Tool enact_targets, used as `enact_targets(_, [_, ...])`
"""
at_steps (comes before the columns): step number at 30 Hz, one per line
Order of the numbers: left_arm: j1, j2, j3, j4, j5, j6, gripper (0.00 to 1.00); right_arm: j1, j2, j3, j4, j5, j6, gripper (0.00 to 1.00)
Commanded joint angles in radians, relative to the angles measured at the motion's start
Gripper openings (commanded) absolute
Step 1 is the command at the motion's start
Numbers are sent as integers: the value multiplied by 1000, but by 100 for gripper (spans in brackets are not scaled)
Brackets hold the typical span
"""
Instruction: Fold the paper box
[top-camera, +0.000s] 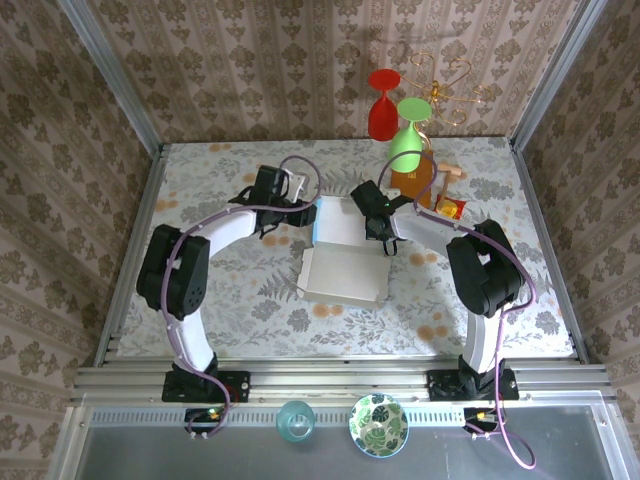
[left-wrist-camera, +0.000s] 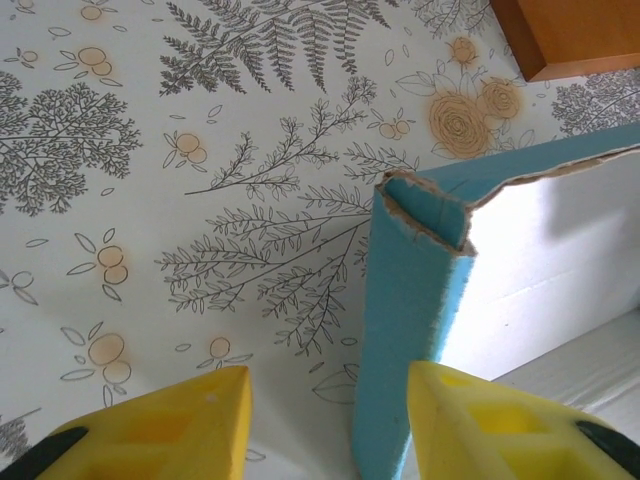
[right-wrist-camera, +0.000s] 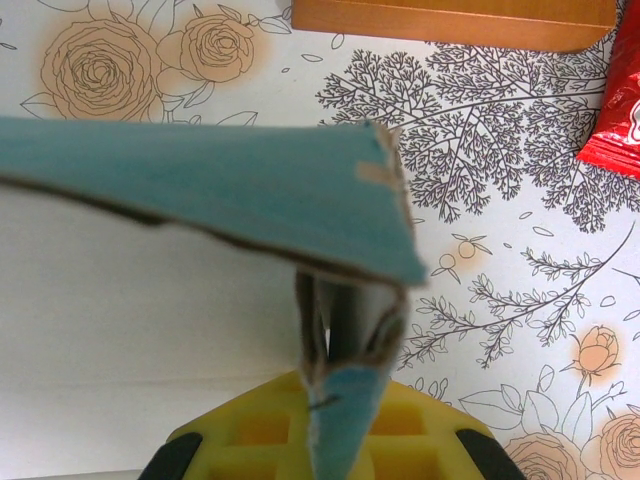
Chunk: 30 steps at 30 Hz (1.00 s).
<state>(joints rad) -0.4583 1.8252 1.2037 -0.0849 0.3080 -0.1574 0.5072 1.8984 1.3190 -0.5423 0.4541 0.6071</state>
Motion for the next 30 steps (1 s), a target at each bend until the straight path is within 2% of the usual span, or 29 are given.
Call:
enact_targets(1, [-10, -73, -31, 53, 15, -20, 45, -2, 23, 22, -38, 42, 14, 0])
enact_targets(12, [-33, -29, -17, 43, 37, -19, 46, -4, 23, 23, -38, 42, 11, 0])
enact_targets(18, [-60, 73, 88, -63, -29, 19, 42, -4, 23, 20, -36, 39, 13, 0])
enact_targets(20, [-68, 95, 109, -84, -73, 28, 39, -3, 24, 20, -35, 38, 13, 0])
enact_targets(25, [-77, 118, 127, -91, -150, 24, 18, -4, 20, 18, -33, 39, 11, 0])
enact_targets(30, [-97, 141, 154, -135, -209, 40, 6, -4, 23, 17, -33, 39, 15, 0])
